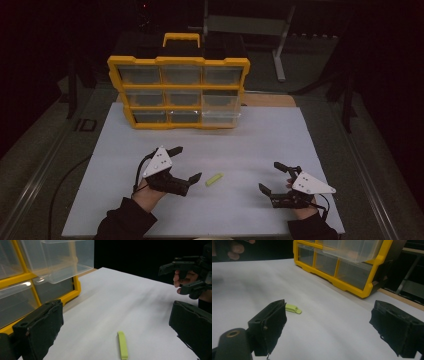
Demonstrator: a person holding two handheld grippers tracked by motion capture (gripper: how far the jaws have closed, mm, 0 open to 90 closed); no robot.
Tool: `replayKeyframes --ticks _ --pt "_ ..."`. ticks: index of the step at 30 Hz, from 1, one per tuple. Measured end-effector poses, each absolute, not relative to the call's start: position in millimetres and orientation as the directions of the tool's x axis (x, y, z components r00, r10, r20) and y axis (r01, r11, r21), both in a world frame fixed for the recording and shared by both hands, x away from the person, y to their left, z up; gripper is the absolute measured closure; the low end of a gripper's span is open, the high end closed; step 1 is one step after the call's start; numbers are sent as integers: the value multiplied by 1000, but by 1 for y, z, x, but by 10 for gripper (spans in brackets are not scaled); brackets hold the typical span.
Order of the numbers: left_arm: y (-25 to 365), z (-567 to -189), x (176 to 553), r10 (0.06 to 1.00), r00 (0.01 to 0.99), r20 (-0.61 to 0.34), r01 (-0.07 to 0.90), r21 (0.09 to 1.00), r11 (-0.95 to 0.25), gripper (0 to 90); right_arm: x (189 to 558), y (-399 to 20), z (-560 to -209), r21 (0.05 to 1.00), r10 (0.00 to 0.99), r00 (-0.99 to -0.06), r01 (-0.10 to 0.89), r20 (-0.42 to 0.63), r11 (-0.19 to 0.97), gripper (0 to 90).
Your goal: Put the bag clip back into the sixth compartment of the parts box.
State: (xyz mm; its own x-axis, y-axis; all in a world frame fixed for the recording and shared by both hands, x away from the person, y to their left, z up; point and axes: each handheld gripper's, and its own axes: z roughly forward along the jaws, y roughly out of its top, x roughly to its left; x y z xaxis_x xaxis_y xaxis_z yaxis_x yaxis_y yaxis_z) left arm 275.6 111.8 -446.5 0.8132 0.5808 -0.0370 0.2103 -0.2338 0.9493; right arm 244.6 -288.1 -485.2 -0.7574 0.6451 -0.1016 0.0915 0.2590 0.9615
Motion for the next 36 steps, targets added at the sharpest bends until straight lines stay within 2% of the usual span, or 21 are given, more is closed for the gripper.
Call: replayKeyframes --ticks 6,17,27,30,32,34,36 --pt "95 -449 280 544 837 -58 227 942 -248 3 245 -288 -486 961 645 -757 93 -103 262 128" --pt "65 -470 289 489 868 -84 289 887 -361 4 245 -288 -486 961 639 -763 92 -101 262 128" --pt "56 -494 297 507 857 -89 341 837 -429 24 245 -286 -487 959 633 -768 94 -102 269 128" --pt "55 -501 298 521 848 -95 366 817 -446 83 245 -286 -486 959 633 -767 90 -104 268 128" --pt "55 -505 299 524 847 -87 373 800 -470 155 245 -287 -486 960 634 -767 91 -102 265 129" --pt "53 -509 299 527 847 -72 376 782 -497 182 245 -287 -486 960 633 -767 92 -101 265 128" --pt "51 -512 299 523 851 -57 369 773 -516 252 245 -286 -486 960 633 -767 91 -103 266 129"
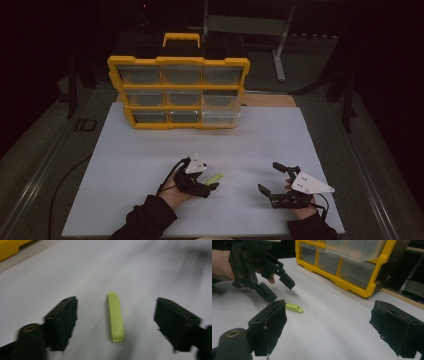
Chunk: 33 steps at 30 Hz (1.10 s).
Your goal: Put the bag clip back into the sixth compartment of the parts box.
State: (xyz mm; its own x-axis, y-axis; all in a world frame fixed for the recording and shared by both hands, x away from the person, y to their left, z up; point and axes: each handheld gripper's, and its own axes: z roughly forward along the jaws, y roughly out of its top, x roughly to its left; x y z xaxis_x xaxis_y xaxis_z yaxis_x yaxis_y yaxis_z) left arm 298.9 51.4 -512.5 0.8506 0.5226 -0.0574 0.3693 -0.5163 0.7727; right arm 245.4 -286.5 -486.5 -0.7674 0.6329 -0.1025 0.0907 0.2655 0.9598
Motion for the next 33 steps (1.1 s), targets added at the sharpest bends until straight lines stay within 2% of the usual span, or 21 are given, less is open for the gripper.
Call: replayKeyframes --ticks 4,7,13,17,23,26,33 --pt "48 -516 299 506 861 -56 367 756 -541 419 246 -286 -487 958 632 -769 96 -100 269 129" --pt "46 -517 301 499 864 -65 375 745 -552 511 246 -286 -487 958 631 -769 95 -102 271 129" --pt "43 -520 304 504 860 -81 399 723 -564 642 246 -286 -487 958 631 -769 96 -101 271 129" --pt "39 -523 304 494 866 -72 389 716 -579 644 246 -286 -487 957 630 -770 96 -102 272 129" --pt "38 -524 304 506 862 -40 379 714 -588 752 246 -285 -488 956 628 -771 93 -106 276 129" --pt "38 -524 304 505 863 -29 370 716 -592 771 246 -284 -488 956 627 -771 94 -107 278 129" --pt "44 -517 310 481 874 -61 380 703 -601 790 246 -284 -488 956 627 -772 92 -107 277 129"
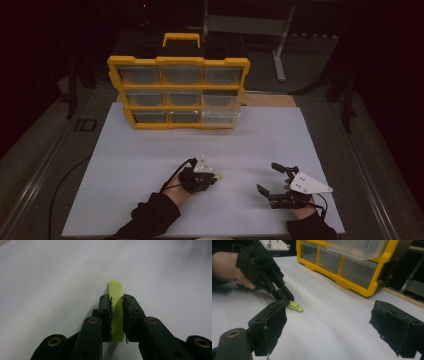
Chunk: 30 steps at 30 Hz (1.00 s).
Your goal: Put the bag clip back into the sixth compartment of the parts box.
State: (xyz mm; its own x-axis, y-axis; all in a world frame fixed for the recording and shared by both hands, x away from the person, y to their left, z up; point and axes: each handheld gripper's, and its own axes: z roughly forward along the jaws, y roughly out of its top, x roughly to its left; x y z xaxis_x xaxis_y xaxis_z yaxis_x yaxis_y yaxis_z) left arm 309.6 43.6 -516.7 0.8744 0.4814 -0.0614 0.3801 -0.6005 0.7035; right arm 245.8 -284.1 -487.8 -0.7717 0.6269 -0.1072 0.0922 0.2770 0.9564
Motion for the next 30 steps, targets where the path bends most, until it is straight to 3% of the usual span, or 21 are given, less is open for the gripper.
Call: replayKeyframes --ticks 3,12,30 --pt "49 -511 312 450 887 -101 382 709 -594 790 246 -285 -487 958 631 -769 95 -103 272 129" --pt "62 -488 317 374 922 -97 330 703 -630 790 245 -286 -486 960 635 -766 89 -104 265 129" --pt "69 -423 324 228 973 -37 189 695 -694 790 244 -286 -484 963 635 -766 83 -104 258 129"
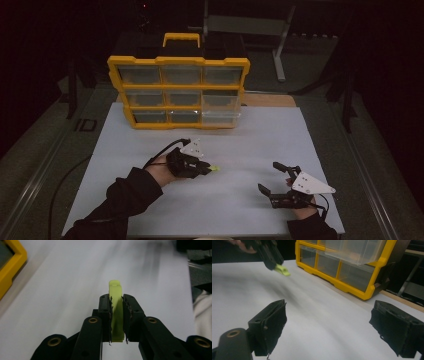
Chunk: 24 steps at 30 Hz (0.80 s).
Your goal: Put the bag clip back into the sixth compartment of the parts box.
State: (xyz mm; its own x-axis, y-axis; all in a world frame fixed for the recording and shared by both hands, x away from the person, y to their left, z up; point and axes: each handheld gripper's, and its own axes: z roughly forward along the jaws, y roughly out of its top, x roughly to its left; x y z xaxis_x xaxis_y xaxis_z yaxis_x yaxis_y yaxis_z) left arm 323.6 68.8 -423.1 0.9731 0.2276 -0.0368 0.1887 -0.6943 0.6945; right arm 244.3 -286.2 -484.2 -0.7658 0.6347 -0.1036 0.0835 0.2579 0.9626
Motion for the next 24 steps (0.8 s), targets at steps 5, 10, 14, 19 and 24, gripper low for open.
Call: replayKeyframes --ticks 5,10,14,19,24 --pt "68 -406 327 200 980 -16 154 700 -697 790 244 -286 -484 963 632 -768 80 -106 258 129" --pt "67 -392 330 166 986 2 116 705 -699 790 244 -286 -484 963 633 -767 75 -109 257 129" --pt "66 -377 333 138 990 18 84 711 -698 790 244 -286 -484 963 631 -768 78 -108 259 129" --pt "66 -356 336 111 993 40 48 721 -691 790 244 -286 -484 963 631 -768 79 -105 256 129" --pt "66 -335 339 85 995 60 14 734 -679 789 244 -285 -484 963 630 -769 72 -111 258 129"
